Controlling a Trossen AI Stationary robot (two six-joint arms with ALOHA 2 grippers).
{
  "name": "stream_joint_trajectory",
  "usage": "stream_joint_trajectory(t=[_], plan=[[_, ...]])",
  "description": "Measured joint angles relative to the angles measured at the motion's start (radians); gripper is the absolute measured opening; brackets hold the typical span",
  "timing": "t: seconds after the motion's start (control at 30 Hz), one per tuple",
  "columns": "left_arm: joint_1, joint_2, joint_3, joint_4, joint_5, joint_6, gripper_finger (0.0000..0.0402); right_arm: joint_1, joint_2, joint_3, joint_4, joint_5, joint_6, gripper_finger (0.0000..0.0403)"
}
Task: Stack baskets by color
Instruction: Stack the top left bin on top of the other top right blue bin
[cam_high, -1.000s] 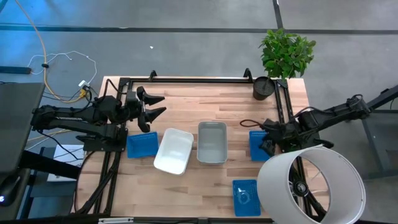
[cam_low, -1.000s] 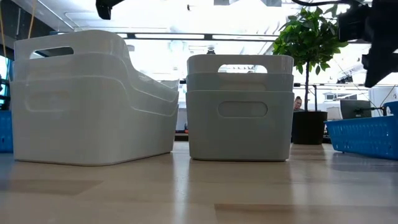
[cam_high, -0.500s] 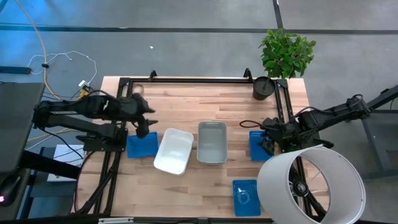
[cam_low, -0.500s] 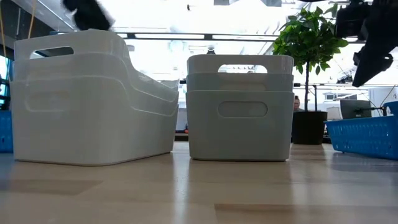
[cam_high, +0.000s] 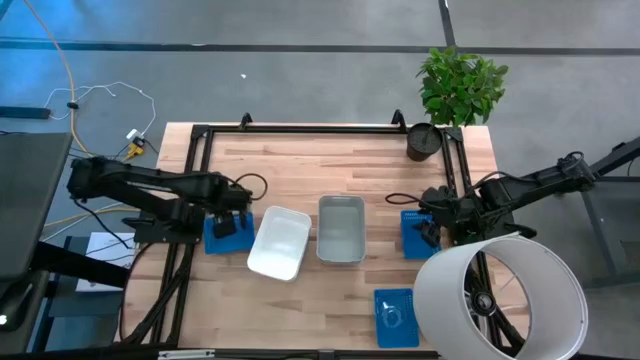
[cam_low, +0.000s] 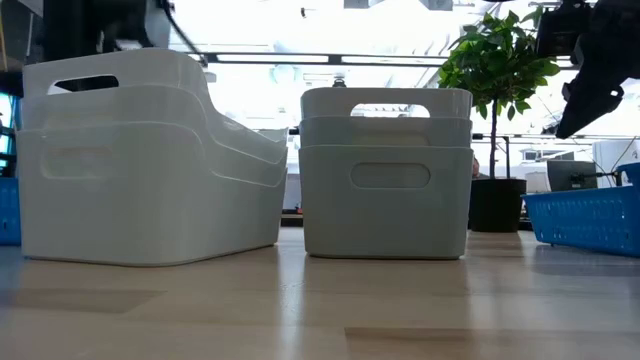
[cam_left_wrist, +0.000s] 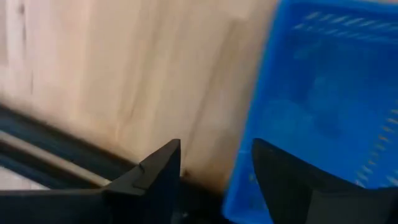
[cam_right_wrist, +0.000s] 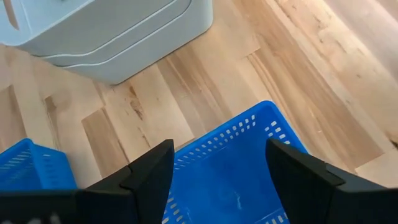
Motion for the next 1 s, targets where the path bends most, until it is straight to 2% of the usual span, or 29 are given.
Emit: stream_joint_trajectory(t=[0.07,0.2,0.4,0.5,0.7,1.0], plan=[[0.004,0.037,-0.019,0.040,0.006,0.019,0.0179,0.000,0.000,0.000,0.000,0.008,0.000,0.0240],[0.005,0.065,-0.038,0.107,0.165,0.120,0.0171,0.000,0.000,0.000,0.000,0.010,-0.026,0.0240],[0.007,0.074,-0.038,0.105,0.136,0.103,0.0162,0.000,0.000,0.000,0.000,0.034,-0.026,0.0240],[0.006,0.081,-0.038,0.112,0.165,0.098,0.0150,0.000,0.000,0.000,0.000,0.034,-0.027,0.0240],[0.006,0.143,-0.038,0.134,0.184,0.059,0.0106,0.000,0.000,0.000,0.000,0.034,-0.044,0.0240],[0.006,0.243,-0.038,0.153,0.173,0.080,0.0007,0.000,0.000,0.000,0.000,0.033,-0.044,0.0240]])
